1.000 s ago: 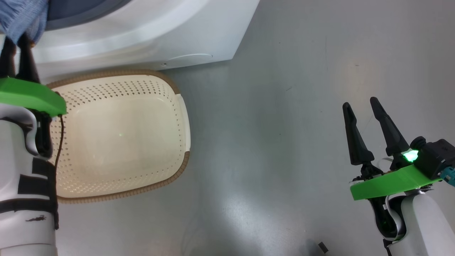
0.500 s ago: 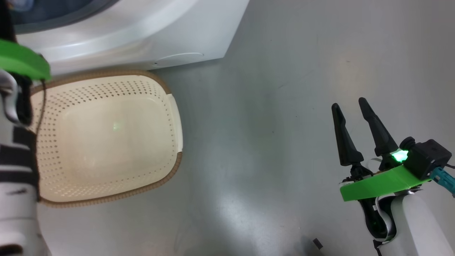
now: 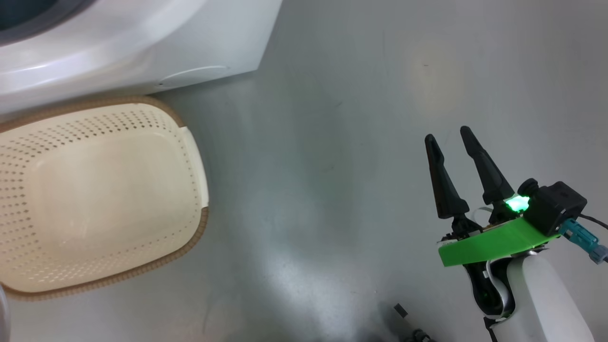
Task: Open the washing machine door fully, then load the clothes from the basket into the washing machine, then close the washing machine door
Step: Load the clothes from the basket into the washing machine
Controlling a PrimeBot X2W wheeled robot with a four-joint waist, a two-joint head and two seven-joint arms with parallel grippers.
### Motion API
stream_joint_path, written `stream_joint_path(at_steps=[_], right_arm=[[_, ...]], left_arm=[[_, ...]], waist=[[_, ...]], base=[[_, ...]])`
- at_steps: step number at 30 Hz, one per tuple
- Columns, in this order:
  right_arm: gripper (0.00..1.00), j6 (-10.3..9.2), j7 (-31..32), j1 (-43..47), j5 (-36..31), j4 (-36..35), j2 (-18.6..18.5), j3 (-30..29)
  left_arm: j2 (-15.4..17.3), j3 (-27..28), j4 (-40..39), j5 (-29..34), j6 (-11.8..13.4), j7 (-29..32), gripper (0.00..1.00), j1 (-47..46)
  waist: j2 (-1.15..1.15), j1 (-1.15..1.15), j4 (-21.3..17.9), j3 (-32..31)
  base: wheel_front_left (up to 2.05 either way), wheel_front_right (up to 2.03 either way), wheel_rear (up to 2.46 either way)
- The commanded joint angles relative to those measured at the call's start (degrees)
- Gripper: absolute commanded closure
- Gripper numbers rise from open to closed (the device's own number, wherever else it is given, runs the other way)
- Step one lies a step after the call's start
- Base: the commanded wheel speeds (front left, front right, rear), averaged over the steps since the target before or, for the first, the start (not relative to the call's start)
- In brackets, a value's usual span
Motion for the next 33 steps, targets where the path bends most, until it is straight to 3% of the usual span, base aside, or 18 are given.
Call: stream_joint_path(at_steps=[1, 7, 10, 11, 12, 25, 33], right_arm=[[0.00, 0.16, -0.7, -0.2, 0.6, -1.1, 0.2, 1.4], [0.00, 0.16, -0.7, 0.1, 0.6, -0.9, 0.4, 1.7], [0.00, 0.16, -0.7, 0.1, 0.6, -0.9, 0.4, 1.5], [0.00, 0.16, -0.7, 0.1, 0.6, -0.8, 0.5, 1.3], [0.00, 0.16, -0.7, 0.1, 0.6, -0.8, 0.5, 1.2], [0.00, 0.16, -0.7, -0.1, 0.2, -1.0, -0.1, 0.5], [0.00, 0.16, -0.7, 0.4, -0.2, -1.2, -0.9, -0.1]], left_arm=[[2.9, -0.4, -0.7, 1.2, 0.5, -0.3, 1.00, -0.8], [4.0, -2.1, 6.7, 2.4, 1.6, 0.6, 1.00, -2.5], [4.3, -2.5, 9.0, 2.4, 1.8, 1.4, 0.51, -3.7], [4.3, -2.6, 9.3, 2.3, 1.8, 1.3, 0.19, -4.1], [4.3, -2.6, 9.5, 2.2, 1.8, 1.1, 0.00, -4.3], [2.1, -2.1, 10.0, -1.0, 0.6, -0.3, 0.00, -2.0], [0.8, -1.6, 4.6, -3.1, -0.1, -0.3, 0.00, 2.7]], waist=[[0.00, 0.00, -1.3, 0.7], [0.00, 0.00, -2.3, 0.7], [0.00, 0.00, -2.1, 0.8], [0.00, 0.00, -2.0, 0.8], [0.00, 0.00, -1.9, 0.8], [0.00, 0.00, 1.0, -0.5], [0.00, 0.00, 2.9, -1.7]], base=[[0.00, 0.00, 0.00], [0.00, 0.00, 0.00], [0.00, 0.00, 0.00], [0.00, 0.00, 0.00], [0.00, 0.00, 0.00], [0.00, 0.00, 0.00], [0.00, 0.00, 0.00]])
